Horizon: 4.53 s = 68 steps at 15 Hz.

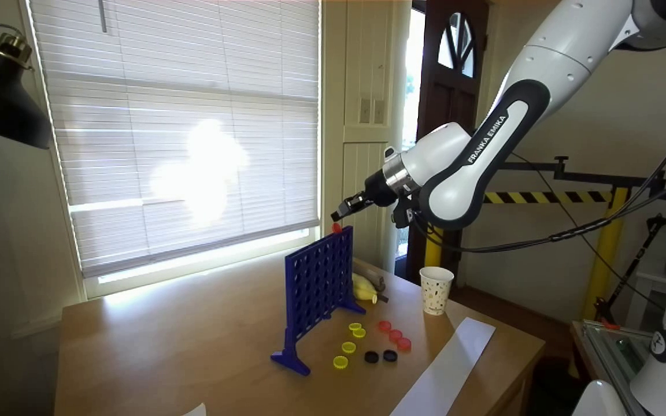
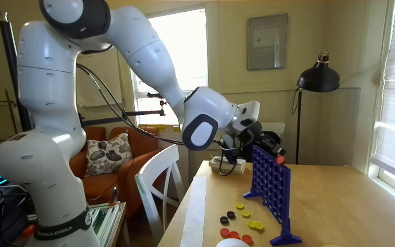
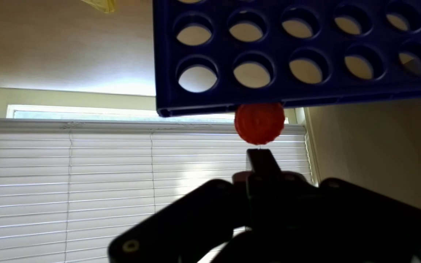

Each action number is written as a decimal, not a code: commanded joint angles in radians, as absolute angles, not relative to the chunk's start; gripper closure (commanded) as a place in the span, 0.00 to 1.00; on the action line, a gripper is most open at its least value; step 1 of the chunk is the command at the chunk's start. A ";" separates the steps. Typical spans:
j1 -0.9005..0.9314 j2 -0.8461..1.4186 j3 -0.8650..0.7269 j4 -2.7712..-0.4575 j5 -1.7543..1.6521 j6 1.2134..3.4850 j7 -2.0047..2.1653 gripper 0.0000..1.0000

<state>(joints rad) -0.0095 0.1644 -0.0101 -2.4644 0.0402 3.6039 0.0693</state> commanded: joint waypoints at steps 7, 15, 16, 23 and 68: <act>-0.027 0.235 0.005 -2.394 0.005 3.637 0.098 1.00; -0.028 0.224 0.013 -2.402 0.006 3.612 0.100 1.00; -0.026 0.222 0.011 -2.403 0.009 3.608 0.097 1.00; -0.012 0.187 0.005 -2.419 0.039 3.552 0.079 1.00; 0.015 -0.122 0.016 -2.562 0.120 3.335 0.080 0.53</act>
<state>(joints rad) 0.0049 -0.0091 0.0027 -2.5027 0.0675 3.4141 0.0840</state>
